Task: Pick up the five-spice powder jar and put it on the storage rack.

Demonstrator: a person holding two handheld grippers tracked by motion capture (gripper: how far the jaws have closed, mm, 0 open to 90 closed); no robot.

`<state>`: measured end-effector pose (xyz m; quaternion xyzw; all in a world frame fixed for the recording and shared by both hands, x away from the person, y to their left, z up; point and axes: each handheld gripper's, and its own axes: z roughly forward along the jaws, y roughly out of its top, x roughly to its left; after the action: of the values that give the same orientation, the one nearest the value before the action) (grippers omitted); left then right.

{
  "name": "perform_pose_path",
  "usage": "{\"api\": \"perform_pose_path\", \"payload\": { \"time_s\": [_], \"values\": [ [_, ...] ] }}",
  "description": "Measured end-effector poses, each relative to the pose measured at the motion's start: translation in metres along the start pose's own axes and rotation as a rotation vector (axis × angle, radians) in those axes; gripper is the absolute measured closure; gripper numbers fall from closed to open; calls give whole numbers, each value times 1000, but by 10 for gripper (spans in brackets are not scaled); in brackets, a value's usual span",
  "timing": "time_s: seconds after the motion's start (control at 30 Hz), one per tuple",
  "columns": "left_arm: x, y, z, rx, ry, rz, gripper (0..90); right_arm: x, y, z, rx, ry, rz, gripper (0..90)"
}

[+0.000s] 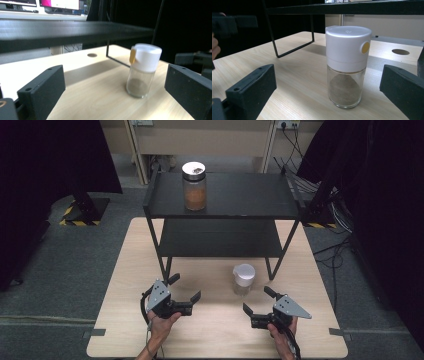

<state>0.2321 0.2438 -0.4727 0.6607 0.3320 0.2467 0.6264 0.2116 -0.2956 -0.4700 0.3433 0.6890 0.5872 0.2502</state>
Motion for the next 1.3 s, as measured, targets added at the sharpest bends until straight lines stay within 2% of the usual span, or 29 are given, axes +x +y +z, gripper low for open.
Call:
{"api": "perform_pose_path", "payload": {
  "time_s": [0.1, 0.17, 0.23, 0.37, 0.57, 0.97, 1.07, 1.3],
  "values": [
    [1, -8, 2, 26, -11, -20, 29, 0, 0, 0, 1, 0, 0, 9],
    [-1, -10, 4, 50, -15, 2, 29, 0, 0, 0, 1, 0, 0, 9],
    [-2, -11, 5, 56, -20, 3, 29, 0, 0, 0, 2, 1, -1, 9],
    [-4, -13, 5, 49, -24, 5, 33, 1, 0, 1, 7, 4, -4, 9],
    [-4, -18, 6, 47, -21, -24, 36, 1, 0, 1, 7, 5, -4, 9],
    [-11, -26, 7, 43, 5, -20, 57, 1, 0, 2, 10, 9, -4, 9],
    [-9, -26, 7, 44, 6, -34, 58, 1, 0, 2, 10, 9, -4, 9],
    [-9, -26, 7, 49, 8, -28, 57, 1, 0, 2, 11, 9, -4, 9]
  ]
}}
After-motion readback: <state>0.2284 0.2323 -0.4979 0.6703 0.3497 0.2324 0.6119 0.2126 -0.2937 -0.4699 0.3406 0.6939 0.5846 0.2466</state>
